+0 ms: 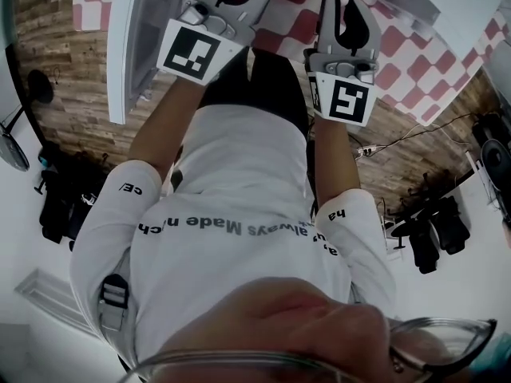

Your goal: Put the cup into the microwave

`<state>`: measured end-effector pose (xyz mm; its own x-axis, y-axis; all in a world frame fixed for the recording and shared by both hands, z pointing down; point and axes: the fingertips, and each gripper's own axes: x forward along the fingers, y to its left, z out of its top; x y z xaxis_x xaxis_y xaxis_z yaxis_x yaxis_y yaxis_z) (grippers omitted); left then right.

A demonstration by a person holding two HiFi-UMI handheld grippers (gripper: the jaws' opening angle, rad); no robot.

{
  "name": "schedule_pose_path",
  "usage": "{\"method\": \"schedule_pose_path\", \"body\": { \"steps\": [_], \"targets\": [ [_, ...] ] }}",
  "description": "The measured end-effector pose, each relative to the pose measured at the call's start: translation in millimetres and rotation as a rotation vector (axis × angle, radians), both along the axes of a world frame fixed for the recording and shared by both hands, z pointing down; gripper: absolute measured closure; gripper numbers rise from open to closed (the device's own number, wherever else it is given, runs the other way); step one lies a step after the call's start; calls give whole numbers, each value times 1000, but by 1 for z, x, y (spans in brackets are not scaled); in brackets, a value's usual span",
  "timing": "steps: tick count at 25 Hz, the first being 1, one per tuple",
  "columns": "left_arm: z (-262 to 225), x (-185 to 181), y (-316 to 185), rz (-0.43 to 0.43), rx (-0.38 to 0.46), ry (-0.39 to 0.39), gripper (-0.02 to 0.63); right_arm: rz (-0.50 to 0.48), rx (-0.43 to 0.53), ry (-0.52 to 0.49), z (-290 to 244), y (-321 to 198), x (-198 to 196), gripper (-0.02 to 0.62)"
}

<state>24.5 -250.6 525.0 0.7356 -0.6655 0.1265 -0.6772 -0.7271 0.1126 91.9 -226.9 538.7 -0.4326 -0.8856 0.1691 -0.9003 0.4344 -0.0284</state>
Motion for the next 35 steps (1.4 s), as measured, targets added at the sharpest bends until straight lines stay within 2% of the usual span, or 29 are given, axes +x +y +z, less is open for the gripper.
{"method": "schedule_pose_path", "body": {
  "steps": [8,14,25,35],
  "targets": [
    [18,-4,-26,-41,5,3,603,0,5,3,19,-28,-4,555],
    [33,0,-42,-43,8,-28,603,24,10,-5,29,-47,-2,555],
    [57,1,-72,-63,-8,-41,603,69,23,-20,44,-86,-8,555],
    [72,-2,-93,-69,15,-64,603,89,41,-29,56,-109,-11,555]
  ]
}}
